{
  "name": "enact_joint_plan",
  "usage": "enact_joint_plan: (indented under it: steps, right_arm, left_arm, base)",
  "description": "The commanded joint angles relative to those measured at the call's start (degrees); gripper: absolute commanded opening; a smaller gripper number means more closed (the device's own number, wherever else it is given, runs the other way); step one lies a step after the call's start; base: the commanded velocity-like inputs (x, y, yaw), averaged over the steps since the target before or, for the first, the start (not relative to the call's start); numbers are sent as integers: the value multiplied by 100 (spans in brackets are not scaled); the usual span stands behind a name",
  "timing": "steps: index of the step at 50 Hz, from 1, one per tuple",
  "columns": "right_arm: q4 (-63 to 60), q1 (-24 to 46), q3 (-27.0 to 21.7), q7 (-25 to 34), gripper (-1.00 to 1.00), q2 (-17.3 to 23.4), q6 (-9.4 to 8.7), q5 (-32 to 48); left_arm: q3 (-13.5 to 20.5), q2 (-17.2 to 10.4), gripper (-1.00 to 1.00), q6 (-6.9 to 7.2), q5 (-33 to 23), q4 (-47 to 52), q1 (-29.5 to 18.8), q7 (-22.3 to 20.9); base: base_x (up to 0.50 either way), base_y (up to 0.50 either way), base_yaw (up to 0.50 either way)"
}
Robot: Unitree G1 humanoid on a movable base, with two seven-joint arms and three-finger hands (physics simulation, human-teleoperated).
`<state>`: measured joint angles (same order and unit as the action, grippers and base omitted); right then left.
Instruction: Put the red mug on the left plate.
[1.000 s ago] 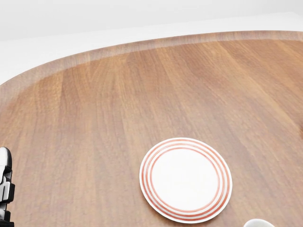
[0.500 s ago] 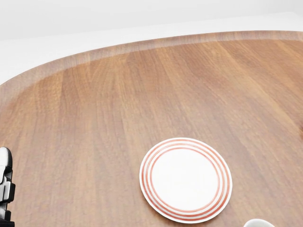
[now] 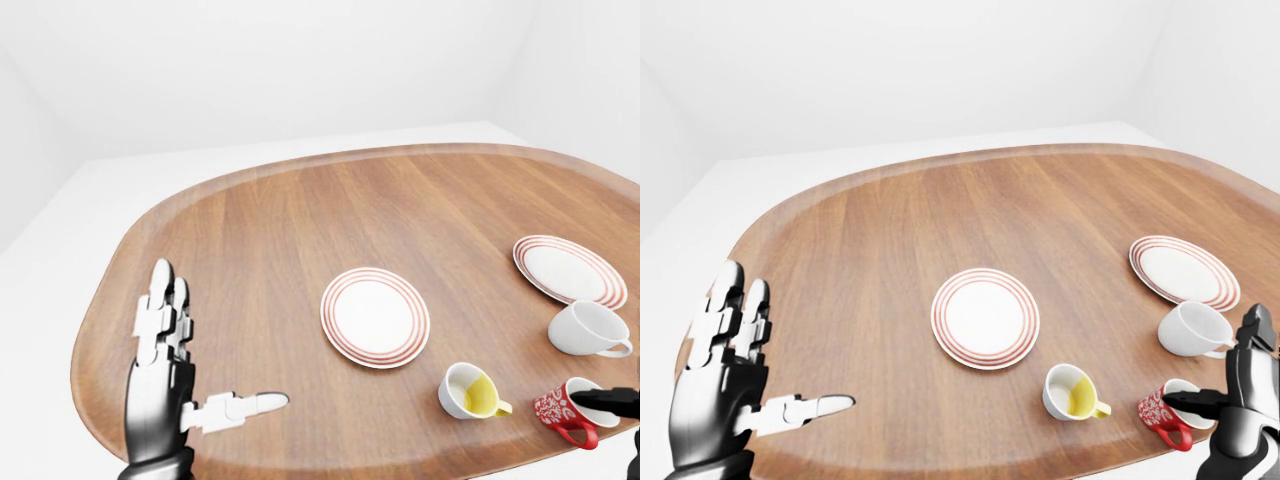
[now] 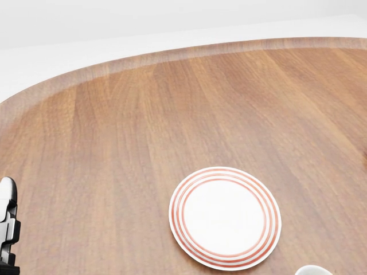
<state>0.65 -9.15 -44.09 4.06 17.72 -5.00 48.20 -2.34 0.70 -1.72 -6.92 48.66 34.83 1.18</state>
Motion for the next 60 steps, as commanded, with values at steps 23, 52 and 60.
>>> enact_joint_plan:
  steps: [23,52,60]
  right_arm:
    - [1425,205,474,-361,100,649,0,-642]
    - [4362,1017,1789,-925,100,1515,0,-1941]
    - [4570,1036,2023,-1002,100,1551,0,-2048]
  left_arm:
    - [-8,-13,100,-2,-1,30,31,23]
    - [-13,-13,100,65,-20,69,2,30]
    - [-15,-15,100,46,-20,64,14,33]
  base:
    - [0,0,0]
    - [0,0,0]
    - [0,0,0]
